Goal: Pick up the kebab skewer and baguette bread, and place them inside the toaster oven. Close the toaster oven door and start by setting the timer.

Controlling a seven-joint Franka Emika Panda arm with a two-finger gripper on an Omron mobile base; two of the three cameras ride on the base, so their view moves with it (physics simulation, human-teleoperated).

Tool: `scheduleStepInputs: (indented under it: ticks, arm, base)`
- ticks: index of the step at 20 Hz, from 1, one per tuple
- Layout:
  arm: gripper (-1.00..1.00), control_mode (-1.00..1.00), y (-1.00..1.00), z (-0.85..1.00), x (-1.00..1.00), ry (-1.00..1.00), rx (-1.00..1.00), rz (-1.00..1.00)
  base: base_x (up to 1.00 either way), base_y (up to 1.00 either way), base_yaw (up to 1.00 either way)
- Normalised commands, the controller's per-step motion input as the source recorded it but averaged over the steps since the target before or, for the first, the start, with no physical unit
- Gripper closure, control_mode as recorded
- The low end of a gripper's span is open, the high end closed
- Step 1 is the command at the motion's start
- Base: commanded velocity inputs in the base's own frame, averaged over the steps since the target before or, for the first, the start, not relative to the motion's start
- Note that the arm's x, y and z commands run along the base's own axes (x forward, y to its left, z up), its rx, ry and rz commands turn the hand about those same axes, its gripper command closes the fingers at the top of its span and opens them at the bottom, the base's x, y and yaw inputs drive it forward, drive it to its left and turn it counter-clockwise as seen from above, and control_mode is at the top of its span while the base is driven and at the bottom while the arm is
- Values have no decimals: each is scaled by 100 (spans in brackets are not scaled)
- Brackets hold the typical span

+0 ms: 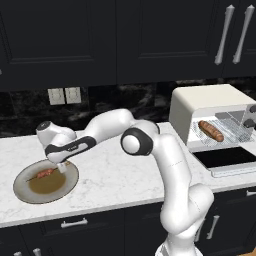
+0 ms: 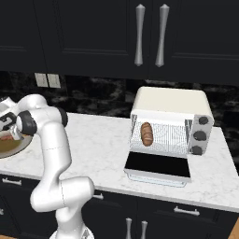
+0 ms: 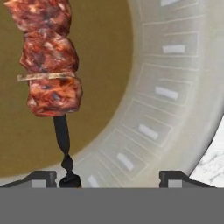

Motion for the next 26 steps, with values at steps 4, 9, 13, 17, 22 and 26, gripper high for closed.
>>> scheduleStepInputs:
  ticks: [4, 9, 13, 17, 22, 26]
  arm:
    - [100, -100, 0, -24, 0, 0, 0, 0]
    - [100, -100, 0, -22, -3, 0, 0, 0]
    - [100, -100, -8, -19, -22, 0, 0, 0]
    - [100, -100, -16, -7, -29, 0, 0, 0]
    - [100, -100, -44, 11, -34, -2, 0, 0]
    - [100, -100, -89, 28, -89, -9, 5, 0]
  base:
    - [0, 0, 0]
    - [0, 0, 0]
    - [0, 0, 0]
    - [0, 0, 0]
    - [0, 0, 0]
    - [0, 0, 0]
